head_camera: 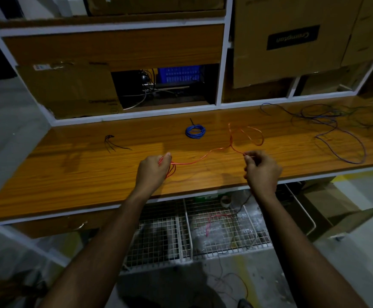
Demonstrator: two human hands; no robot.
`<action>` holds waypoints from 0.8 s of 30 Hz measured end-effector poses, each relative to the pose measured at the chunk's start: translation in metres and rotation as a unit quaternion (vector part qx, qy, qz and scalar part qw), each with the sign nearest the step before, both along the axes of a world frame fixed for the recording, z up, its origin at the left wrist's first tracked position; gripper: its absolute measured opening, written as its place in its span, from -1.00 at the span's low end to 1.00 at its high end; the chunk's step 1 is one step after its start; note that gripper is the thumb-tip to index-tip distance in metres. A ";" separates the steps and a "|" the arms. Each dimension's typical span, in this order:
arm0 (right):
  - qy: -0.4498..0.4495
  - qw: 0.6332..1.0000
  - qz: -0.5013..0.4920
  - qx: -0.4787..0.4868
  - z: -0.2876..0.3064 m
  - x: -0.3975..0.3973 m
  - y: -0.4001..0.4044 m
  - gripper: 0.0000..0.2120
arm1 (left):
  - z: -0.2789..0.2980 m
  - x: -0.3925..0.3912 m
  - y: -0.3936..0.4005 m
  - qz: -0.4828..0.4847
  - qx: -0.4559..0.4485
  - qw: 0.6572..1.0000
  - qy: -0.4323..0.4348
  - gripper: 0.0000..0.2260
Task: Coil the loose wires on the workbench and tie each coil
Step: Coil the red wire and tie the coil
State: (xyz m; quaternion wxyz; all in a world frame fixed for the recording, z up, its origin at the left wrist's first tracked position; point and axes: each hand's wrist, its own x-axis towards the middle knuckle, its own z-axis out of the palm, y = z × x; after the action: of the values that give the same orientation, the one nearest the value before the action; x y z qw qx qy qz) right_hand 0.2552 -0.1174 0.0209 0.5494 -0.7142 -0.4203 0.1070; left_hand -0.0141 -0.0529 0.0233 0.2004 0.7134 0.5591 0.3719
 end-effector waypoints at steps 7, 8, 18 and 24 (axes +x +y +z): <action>-0.242 0.943 0.136 -0.183 0.006 0.001 0.003 -0.75 | 0.008 0.004 0.006 0.005 0.009 0.999 -0.035 -0.53; -0.202 0.942 0.188 -0.190 0.008 -0.002 0.002 -0.78 | 0.008 0.007 0.007 0.003 0.012 0.999 -0.037 -0.53; 0.499 0.702 0.509 0.004 0.038 -0.016 -0.016 -0.91 | -0.010 0.018 0.007 0.077 -0.010 0.997 0.002 -0.52; 0.576 0.789 0.211 0.027 0.028 0.019 -0.002 -0.89 | -0.005 0.007 0.013 0.126 -0.024 0.991 -0.038 -0.55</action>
State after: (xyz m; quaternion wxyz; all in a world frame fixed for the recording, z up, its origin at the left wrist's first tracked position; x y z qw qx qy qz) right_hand 0.2747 -0.1195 0.0492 0.6723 -0.3990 -0.1685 0.6003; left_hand -0.0072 -0.0400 0.0180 0.1905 0.6176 0.6451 0.4076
